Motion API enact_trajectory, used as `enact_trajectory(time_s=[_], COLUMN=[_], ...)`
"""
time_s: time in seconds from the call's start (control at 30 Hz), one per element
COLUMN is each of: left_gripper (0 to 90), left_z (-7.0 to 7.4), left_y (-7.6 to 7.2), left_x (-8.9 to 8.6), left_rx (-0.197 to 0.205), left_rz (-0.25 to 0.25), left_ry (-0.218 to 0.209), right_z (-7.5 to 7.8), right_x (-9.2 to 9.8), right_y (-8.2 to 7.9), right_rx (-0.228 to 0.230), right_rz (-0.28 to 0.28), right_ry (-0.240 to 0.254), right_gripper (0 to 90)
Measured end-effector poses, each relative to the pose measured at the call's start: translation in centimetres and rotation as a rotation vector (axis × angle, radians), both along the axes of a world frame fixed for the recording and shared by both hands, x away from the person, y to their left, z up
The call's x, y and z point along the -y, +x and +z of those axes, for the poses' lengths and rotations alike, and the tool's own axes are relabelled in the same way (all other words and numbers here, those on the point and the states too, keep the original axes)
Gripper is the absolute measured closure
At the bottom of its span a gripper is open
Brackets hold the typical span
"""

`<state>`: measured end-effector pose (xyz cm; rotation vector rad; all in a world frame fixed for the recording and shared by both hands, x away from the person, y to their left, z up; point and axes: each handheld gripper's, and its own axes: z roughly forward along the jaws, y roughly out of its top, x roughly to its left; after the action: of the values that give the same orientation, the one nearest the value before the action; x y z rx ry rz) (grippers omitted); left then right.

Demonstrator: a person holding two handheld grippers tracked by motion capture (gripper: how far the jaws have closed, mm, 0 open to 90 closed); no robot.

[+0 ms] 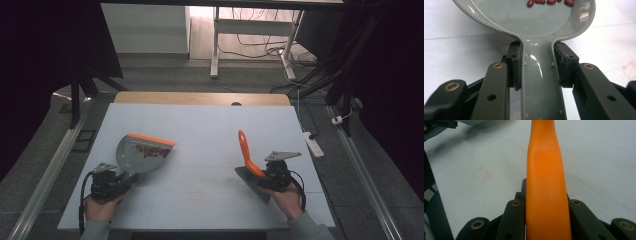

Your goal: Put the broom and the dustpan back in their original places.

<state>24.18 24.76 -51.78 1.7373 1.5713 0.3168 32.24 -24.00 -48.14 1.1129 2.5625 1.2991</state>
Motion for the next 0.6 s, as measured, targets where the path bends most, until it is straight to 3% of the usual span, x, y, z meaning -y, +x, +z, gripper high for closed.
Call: enact_trajectory(time_s=[0.37, 0.6], left_gripper=[61.0, 61.0], left_z=[-0.8, -1.0], left_y=[-0.2, 0.0], left_x=[1.1, 1.3], left_rx=[-0.032, -0.041], left_rz=[0.066, 0.103], left_ry=[0.002, 0.005], right_z=[-0.4, -1.4], right_x=[-0.1, -0.3], right_y=[-0.1, 0.5], right_rx=[-0.034, -0.099], right_rz=[0.015, 0.027], right_ry=[-0.004, -0.009], right_gripper=[76.7, 76.7])
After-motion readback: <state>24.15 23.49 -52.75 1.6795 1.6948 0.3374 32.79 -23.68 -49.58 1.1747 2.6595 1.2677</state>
